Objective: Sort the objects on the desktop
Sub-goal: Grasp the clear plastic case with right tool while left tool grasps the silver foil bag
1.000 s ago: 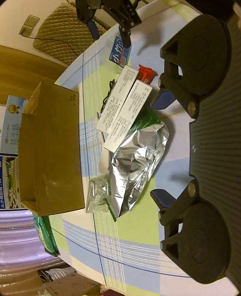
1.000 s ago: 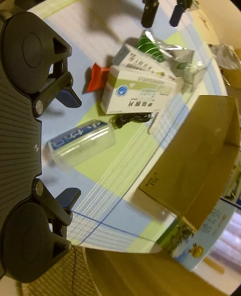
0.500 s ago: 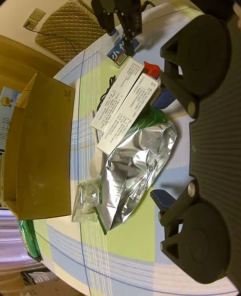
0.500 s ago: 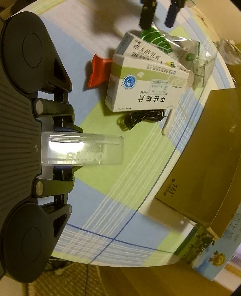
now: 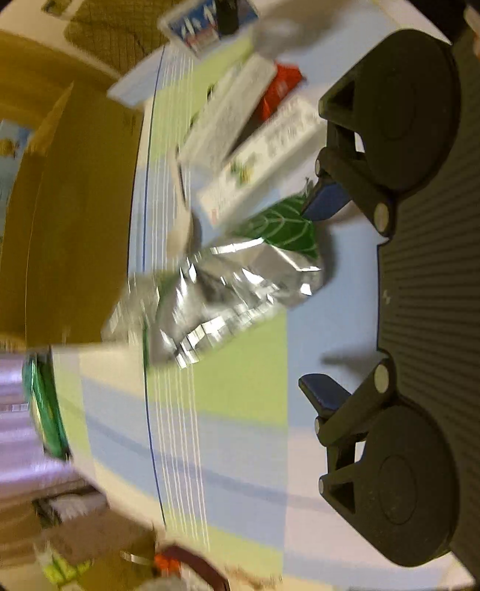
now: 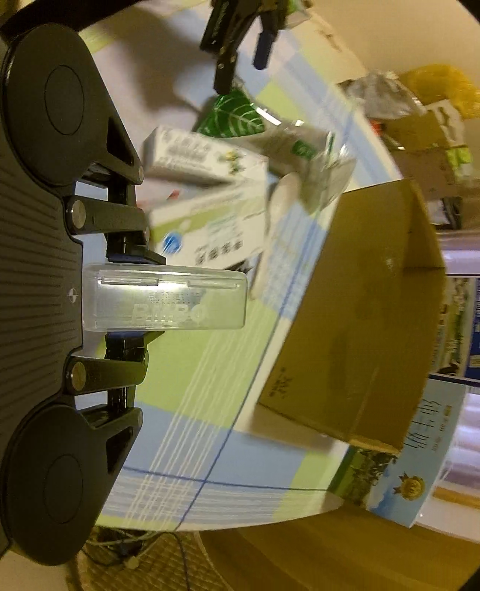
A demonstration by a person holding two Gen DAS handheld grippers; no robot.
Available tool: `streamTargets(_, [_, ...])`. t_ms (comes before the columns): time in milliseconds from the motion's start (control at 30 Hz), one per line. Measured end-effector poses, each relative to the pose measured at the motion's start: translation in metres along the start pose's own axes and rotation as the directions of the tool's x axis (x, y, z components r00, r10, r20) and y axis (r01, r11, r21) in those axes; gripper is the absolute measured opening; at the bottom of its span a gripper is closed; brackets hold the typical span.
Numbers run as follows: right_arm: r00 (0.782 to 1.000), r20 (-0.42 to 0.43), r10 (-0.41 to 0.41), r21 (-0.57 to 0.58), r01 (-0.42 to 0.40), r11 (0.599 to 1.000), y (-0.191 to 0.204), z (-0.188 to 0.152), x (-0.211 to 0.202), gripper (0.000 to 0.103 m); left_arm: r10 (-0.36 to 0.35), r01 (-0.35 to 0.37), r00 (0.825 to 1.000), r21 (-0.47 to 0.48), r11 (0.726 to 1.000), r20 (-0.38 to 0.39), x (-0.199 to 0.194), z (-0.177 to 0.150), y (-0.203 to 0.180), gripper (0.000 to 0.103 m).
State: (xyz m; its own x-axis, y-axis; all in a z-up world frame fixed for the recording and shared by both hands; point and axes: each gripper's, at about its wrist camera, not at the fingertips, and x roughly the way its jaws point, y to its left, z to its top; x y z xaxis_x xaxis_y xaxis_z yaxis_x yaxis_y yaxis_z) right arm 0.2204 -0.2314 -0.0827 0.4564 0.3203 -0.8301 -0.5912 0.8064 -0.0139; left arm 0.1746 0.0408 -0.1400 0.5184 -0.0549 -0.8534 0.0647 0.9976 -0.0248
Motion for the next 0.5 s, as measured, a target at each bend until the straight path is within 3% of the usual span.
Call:
streamTargets(67, [1.0, 0.021, 0.023, 0.02, -0.023, 1.0, 0.01, 0.003, -0.005, 0.028, 0.019, -0.019, 1.0, -0.036, 0.999, -0.001, -0.003, -0.001, 0.013, 0.085])
streamTargets(200, [0.997, 0.062, 0.055, 0.054, -0.058, 0.997, 0.029, 0.008, -0.007, 0.028, -0.028, 0.03, 0.999, -0.046, 0.998, 0.034, -0.011, 0.005, 0.015, 0.087])
streamTargets(500, [0.994, 0.077, 0.082, 0.147, -0.092, 0.985, 0.033, 0.014, 0.008, 0.028, -0.1, 0.101, 0.995, -0.108, 0.989, 0.018, 0.031, 0.042, 0.012, 0.089])
